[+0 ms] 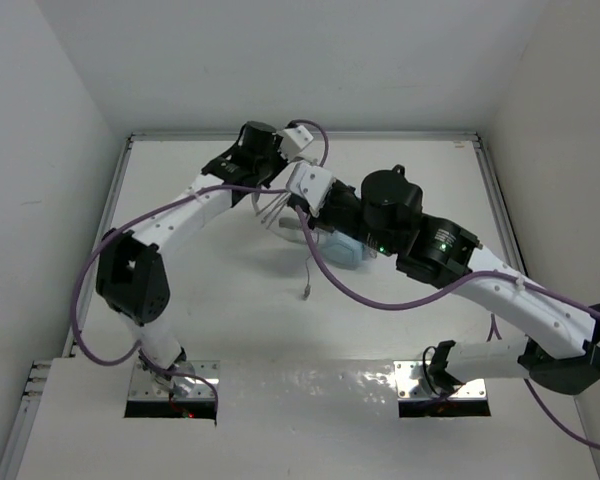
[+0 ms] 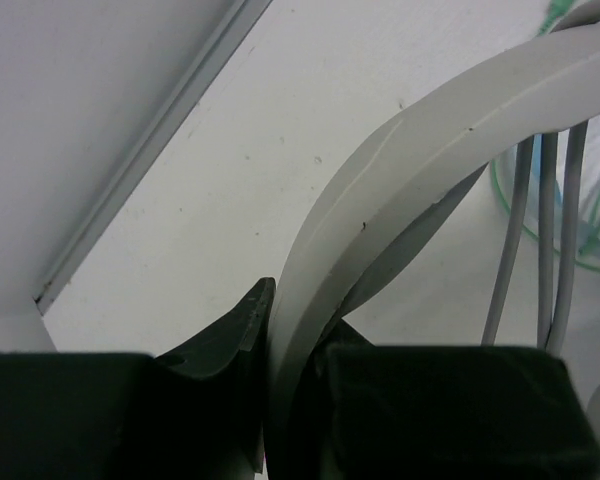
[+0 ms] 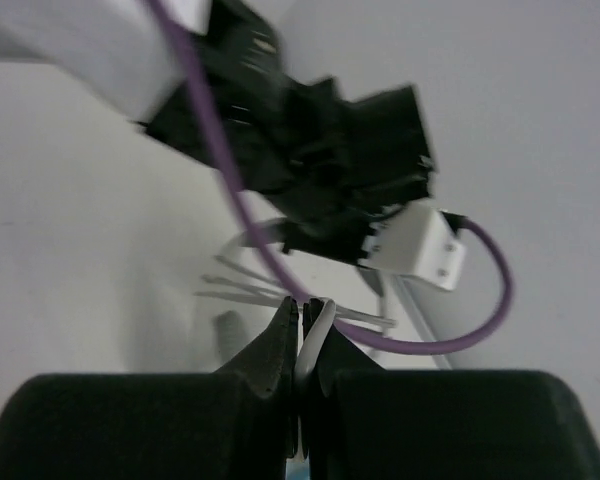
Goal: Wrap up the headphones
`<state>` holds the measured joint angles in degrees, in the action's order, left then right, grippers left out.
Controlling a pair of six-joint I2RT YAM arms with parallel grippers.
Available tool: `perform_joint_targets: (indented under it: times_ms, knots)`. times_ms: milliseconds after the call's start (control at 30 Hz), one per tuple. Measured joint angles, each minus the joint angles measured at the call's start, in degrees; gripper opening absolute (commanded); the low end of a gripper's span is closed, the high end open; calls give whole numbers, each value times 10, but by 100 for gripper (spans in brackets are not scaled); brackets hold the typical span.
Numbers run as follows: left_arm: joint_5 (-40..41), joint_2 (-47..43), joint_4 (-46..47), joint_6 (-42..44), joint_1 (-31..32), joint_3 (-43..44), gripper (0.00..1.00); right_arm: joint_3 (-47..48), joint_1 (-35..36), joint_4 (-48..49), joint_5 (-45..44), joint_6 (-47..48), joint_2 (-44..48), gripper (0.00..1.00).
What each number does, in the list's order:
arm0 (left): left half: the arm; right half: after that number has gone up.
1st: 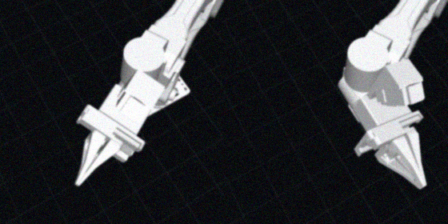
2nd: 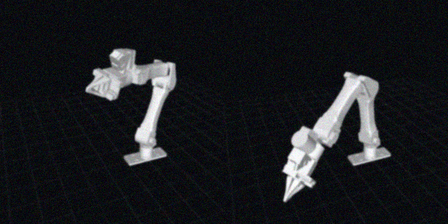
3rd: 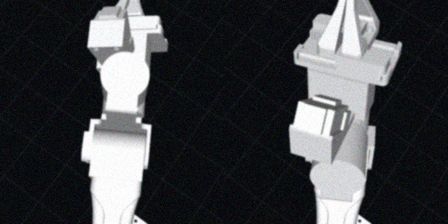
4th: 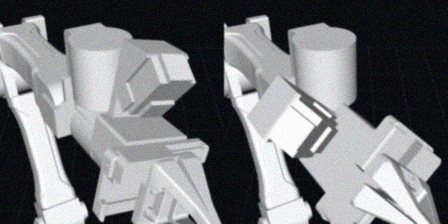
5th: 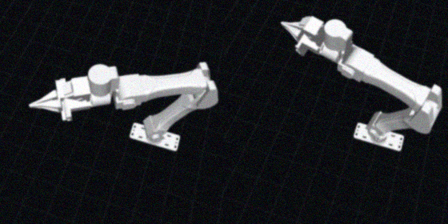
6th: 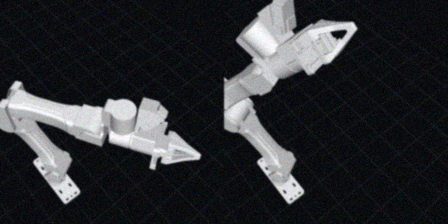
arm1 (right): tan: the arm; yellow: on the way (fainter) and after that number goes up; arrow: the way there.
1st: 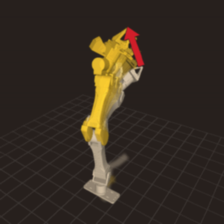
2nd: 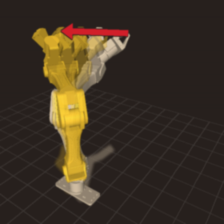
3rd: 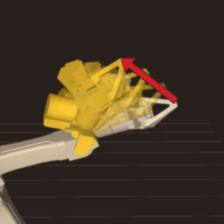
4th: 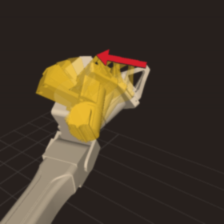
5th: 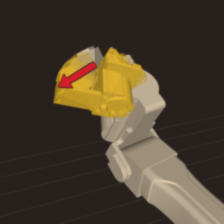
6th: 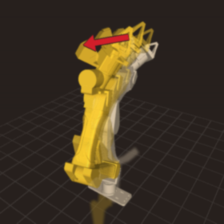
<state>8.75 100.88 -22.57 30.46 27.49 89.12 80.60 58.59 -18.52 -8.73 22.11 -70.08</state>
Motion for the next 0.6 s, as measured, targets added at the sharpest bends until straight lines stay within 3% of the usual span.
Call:
perform_joint_targets:
  times_ms: [300, 600]
  knots:
    - [-31, -158, -43, 56, 5, -88, 0, 61, -130, -20, -97, 1, -36, 0]
    - [-103, -211, -162, 48, 5, -85, 0, 85, -173, -10, -109, -35, -94, 0]
